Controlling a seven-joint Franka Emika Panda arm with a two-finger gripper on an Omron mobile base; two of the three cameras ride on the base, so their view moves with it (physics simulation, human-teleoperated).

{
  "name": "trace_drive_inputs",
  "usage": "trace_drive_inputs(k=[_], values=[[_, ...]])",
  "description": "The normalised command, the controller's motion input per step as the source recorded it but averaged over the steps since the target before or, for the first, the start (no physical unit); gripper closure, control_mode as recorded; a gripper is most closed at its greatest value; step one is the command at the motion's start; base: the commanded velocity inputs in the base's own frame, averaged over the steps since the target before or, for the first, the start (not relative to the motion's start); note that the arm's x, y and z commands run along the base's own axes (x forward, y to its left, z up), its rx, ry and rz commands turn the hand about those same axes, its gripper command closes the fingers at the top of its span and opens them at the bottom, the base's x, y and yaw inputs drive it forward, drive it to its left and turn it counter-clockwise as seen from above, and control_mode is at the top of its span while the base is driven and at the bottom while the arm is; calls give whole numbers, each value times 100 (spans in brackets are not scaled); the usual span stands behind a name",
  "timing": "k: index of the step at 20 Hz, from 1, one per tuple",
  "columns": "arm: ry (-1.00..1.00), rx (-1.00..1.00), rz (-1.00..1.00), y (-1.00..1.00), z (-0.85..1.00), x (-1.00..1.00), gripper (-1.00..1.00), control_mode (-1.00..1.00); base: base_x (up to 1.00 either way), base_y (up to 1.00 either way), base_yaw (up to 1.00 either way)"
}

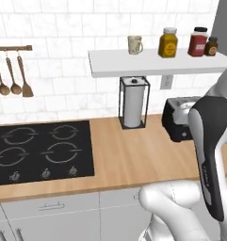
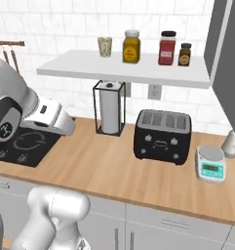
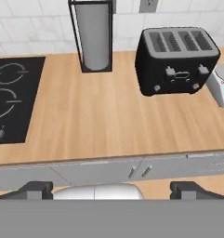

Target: Gather all objects into one cabinet and sort the glasses and bowls to opposite sides.

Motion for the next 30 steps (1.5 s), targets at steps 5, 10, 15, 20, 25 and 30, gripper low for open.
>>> trace_drive_inputs(k=[5,10,15,20,25,30], values=[[0,0,0,0,0,0,-100,100,12,29,-23],[0,0,0,0,0,0,-100,100,24,37,-8],[0,0,0,0,0,0,-100,100,28,22,0],[0,0,0,0,0,0,-100,100,23,0,0],[-17,0,0,0,31,0,-100,-100,3,0,0],[-35,1,0,0,62,7,-100,-100,0,0,0]])
